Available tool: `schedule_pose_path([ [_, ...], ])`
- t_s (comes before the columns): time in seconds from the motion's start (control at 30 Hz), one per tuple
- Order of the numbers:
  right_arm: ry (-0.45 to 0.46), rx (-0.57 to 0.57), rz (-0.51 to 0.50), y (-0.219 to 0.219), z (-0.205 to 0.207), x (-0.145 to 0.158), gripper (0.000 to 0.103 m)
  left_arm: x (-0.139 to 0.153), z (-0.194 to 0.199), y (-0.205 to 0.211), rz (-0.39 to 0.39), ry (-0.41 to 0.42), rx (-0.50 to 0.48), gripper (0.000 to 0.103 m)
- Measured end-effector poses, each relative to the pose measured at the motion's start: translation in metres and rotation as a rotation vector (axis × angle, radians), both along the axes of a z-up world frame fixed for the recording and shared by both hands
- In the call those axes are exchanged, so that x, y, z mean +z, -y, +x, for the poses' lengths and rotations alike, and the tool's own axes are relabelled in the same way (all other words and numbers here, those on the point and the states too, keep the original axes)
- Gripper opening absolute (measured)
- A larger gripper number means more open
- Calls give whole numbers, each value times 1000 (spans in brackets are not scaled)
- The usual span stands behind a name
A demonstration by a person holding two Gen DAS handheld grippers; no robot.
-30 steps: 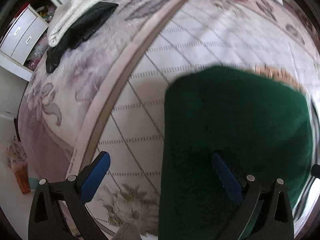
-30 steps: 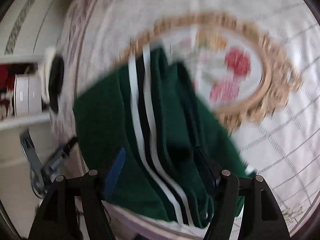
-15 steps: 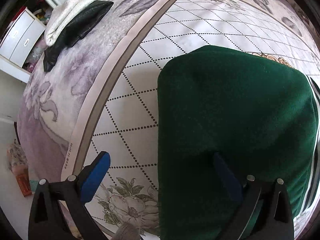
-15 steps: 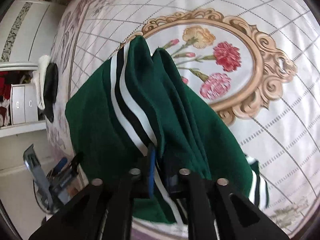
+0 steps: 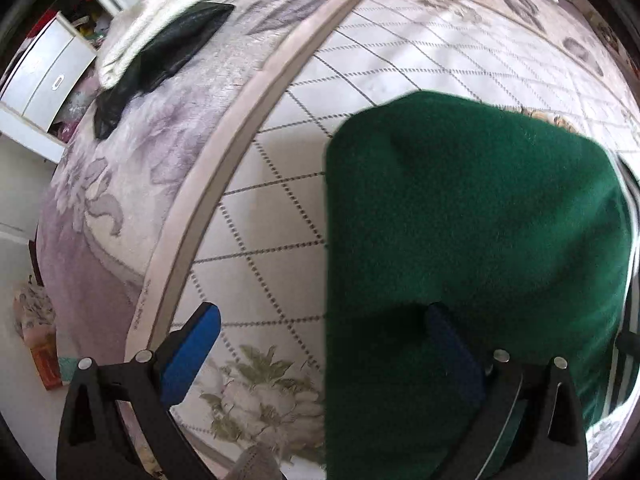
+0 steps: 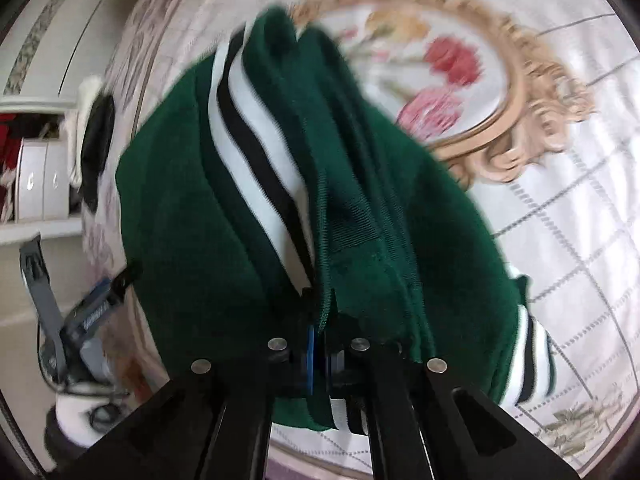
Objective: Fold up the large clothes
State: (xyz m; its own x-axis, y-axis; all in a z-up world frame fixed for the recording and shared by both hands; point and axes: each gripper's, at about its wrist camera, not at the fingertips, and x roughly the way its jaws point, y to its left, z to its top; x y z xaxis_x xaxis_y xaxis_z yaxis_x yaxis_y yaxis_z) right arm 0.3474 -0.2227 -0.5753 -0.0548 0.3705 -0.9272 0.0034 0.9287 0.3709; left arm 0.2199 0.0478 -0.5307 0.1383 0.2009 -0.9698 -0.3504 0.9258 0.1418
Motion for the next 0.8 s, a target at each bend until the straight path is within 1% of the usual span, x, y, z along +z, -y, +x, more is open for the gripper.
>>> schedule_pose_path([
  [0.03, 13, 4, -23, 0, -1, 4, 3, 7, -5, -4, -1, 17, 11, 103],
  [0.07, 3, 5, -26, 1, -2, 3, 3, 18, -15, -10, -8, 45, 31, 103],
  [0.13, -55, 0, -7, 8, -1, -4, 3, 25, -27, -21, -35, 58, 62, 103],
  [0.2, -59, 25, -19, 6, 5, -2, 11, 25, -38, -33, -108, 68, 103, 103],
  [0.23, -59, 39, -33, 5, 8, 1, 20, 19, -42, -39, -168, 69, 127, 103],
  [0.27, -41, 50, -47, 6, 11, 7, 43, 13, -44, -42, -217, 66, 140, 103],
  [0.3, -14, 48, -50, 6, 14, 12, 60, 4, -45, -45, -291, 65, 164, 103],
  [0.33, 16, 49, -48, 8, 18, 17, 98, -1, -46, -46, -340, 74, 182, 103],
  [0.37, 37, 53, -54, 9, 22, 18, 103, -8, -45, -46, -405, 89, 199, 103],
  [0.4, 55, 61, -52, 10, 28, 17, 103, -15, -42, -45, -464, 101, 208, 103],
  [0.47, 45, 77, -45, 8, 45, 3, 103, -27, -32, -39, -521, 105, 193, 103],
  [0.5, 30, 85, -34, 6, 53, -6, 103, -31, -28, -37, -529, 107, 186, 103],
  [0.57, 8, 113, -36, 7, 70, -28, 103, -43, -18, -31, -568, 99, 169, 103],
  [0.6, -7, 130, -15, 9, 76, -37, 103, -48, -14, -31, -587, 104, 177, 103],
  [0.67, -44, 156, 59, 8, 85, -50, 103, -55, -6, -30, -638, 116, 185, 103],
  [0.73, -117, 163, 175, 7, 92, -67, 103, -57, 2, -28, -684, 144, 188, 103],
  [0.77, -158, 155, 242, 9, 95, -75, 103, -56, 6, -28, -682, 146, 186, 103],
  [0.8, -165, 163, 264, 10, 96, -78, 103, -54, 11, -25, -676, 151, 175, 103],
])
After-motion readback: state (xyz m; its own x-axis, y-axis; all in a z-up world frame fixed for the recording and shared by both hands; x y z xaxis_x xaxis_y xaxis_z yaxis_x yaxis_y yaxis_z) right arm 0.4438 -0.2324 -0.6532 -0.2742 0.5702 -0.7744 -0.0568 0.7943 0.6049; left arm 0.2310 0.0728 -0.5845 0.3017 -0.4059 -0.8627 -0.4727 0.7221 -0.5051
